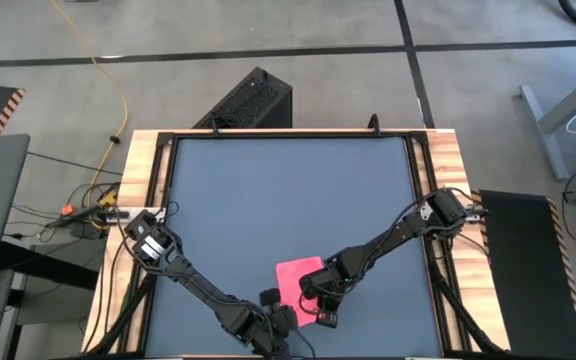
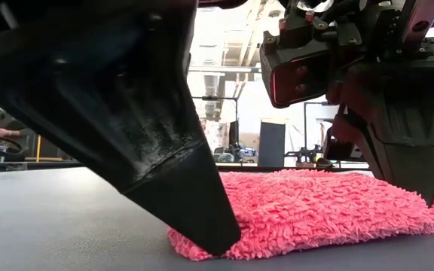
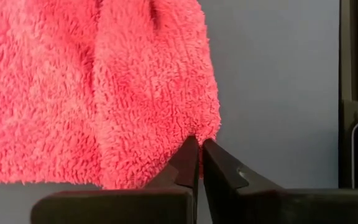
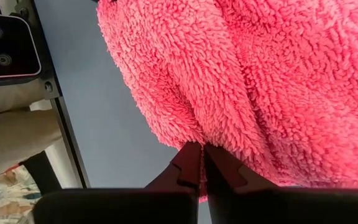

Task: Roll towel
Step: Roll the pink towel

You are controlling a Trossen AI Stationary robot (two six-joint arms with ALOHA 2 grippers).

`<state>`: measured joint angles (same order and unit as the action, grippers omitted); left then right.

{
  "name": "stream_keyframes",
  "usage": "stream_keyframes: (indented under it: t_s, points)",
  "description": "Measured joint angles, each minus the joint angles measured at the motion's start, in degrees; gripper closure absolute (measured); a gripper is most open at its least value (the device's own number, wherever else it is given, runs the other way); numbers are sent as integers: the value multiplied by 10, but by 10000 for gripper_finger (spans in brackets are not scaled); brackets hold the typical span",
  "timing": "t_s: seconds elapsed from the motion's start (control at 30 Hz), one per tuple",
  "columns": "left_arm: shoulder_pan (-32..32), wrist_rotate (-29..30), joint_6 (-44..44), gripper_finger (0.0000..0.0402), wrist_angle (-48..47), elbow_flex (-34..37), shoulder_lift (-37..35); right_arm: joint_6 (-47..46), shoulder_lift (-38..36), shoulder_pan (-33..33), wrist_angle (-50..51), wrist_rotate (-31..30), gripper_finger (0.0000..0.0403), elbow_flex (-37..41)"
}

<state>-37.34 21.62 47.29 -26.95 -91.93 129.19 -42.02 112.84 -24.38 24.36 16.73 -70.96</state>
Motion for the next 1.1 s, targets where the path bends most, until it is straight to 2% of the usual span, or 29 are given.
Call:
stream_keyframes:
  t_s: [0.3, 0.77, 0.9, 1.1]
  points:
    - [-1, -26, 26, 401, 11, 3, -20, 0, 0, 0, 5, 0, 368, 0]
    - [0, -23, 41, 401, 8, 3, -43, 4, 0, -1, 5, -1, 368, 0]
    - [3, -29, 42, 401, 8, 3, -43, 1, -3, -10, -8, -29, 360, 0]
    - [5, -36, 43, 401, 7, 3, -44, 3, -26, -28, -7, -101, 329, -3]
